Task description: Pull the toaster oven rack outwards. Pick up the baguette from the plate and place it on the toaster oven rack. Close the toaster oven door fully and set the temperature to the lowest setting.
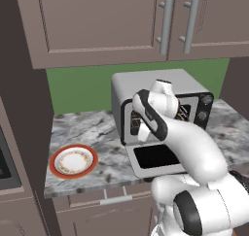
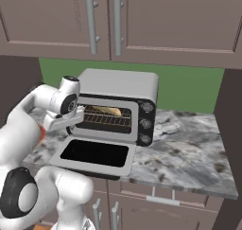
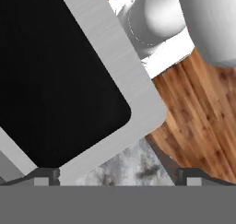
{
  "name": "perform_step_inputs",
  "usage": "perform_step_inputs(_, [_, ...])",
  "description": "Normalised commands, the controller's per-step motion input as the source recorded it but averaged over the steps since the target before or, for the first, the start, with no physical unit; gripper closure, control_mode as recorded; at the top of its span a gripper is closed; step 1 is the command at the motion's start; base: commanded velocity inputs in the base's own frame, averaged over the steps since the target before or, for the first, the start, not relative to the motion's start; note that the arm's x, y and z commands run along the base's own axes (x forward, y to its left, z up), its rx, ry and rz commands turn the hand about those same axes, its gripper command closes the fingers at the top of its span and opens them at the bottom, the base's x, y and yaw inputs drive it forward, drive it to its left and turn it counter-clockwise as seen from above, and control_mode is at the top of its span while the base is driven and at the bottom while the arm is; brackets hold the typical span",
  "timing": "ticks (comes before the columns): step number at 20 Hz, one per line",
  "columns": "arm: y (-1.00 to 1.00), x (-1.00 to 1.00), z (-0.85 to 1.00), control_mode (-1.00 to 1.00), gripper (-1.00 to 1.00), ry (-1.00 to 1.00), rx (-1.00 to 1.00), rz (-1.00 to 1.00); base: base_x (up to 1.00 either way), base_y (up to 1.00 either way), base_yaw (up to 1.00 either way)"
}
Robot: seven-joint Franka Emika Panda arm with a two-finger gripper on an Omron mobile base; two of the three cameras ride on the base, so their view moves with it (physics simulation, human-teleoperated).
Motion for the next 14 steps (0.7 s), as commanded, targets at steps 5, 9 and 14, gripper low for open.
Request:
perform_step_inputs(5, [0.02, -0.94, 0.43, -1.00, -1.00, 0.00, -0.05, 0.00, 0.00, 0.00, 0.00])
perform_step_inputs(9, [-0.26, -0.61, 0.29, -1.00, -1.00, 0.01, -0.07, 0.02, 0.00, 0.00, 0.00])
perform_step_inputs(14, [-0.76, -0.20, 0.21, -1.00, -1.00, 0.00, -0.03, 0.16, 0.00, 0.00, 0.00])
